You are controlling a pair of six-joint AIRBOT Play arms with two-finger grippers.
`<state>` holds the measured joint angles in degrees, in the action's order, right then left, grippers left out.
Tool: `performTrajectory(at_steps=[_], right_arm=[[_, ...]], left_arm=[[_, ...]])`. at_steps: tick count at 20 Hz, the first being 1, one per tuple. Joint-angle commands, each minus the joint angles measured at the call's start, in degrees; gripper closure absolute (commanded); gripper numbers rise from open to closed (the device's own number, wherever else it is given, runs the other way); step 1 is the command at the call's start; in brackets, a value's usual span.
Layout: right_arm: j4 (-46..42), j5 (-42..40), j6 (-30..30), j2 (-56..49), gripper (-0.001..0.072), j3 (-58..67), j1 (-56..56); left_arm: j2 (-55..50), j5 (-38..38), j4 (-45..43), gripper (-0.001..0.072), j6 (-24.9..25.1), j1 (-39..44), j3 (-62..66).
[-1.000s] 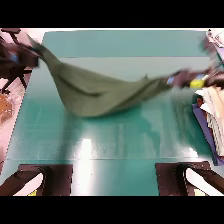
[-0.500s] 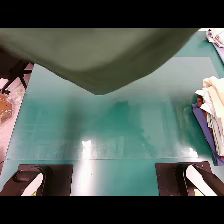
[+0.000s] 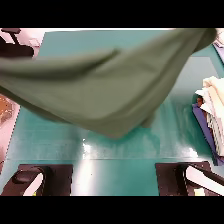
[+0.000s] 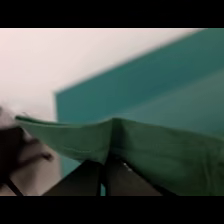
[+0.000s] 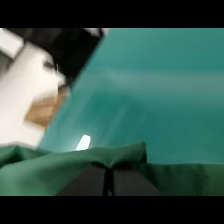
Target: Fold the shirts.
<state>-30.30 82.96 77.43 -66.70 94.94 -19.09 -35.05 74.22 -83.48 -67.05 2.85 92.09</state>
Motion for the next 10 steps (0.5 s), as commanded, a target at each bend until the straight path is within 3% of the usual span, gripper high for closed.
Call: performTrajectory(at_steps=[1, 4, 8, 10], right_arm=[[-11.7, 1.5, -0.5, -3.7, 0.0693, -11.0, 8.6], [-22.4, -5.4, -0.5, -7.0, 0.0693, -19.1, 13.5], [-22.2, -16.0, -0.5, -13.3, 0.0693, -23.6, 14.1], [-22.2, -17.7, -0.5, -16.2, 0.0693, -23.3, 14.1]], left_arm=[[0.2, 1.1, 4.1, 0.0683, -0.6, 0.0, -13.7], [0.2, -13.2, 4.2, 0.0683, -0.4, 0.0, -31.2], [0.1, -42.9, 4.7, 0.0682, -0.4, 0.0, -54.8], [0.1, -52.1, 4.7, 0.0681, -0.4, 0.0, -62.2]])
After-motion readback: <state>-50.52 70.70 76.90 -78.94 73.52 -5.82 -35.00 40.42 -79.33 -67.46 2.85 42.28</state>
